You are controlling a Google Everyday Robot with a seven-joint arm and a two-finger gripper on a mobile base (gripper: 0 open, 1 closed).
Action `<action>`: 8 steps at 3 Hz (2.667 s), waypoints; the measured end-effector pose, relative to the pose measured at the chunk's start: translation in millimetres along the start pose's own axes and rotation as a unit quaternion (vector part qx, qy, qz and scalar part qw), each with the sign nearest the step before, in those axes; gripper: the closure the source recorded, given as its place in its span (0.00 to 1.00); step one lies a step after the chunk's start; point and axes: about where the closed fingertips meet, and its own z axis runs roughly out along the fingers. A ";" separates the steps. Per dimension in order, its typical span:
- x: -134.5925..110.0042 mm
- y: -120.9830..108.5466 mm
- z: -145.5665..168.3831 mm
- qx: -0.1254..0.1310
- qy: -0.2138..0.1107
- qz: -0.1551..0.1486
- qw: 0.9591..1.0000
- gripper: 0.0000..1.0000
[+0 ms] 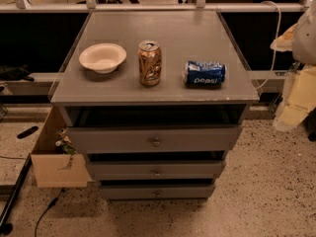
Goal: Open top drawer
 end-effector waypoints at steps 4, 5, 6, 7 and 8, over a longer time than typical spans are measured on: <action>30.6 40.1 64.2 -0.036 -0.169 0.117 0.978 0.00; 24.5 61.0 98.2 -0.076 -0.211 0.133 0.965 0.00; 22.3 61.9 98.1 -0.073 -0.212 0.135 0.965 0.00; 15.4 71.9 118.7 -0.082 -0.221 0.145 0.961 0.00; 16.5 80.3 153.3 -0.088 -0.222 0.162 0.957 0.00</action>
Offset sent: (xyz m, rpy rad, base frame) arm -0.0122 -0.0123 -0.0159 0.2453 -0.0127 -0.0543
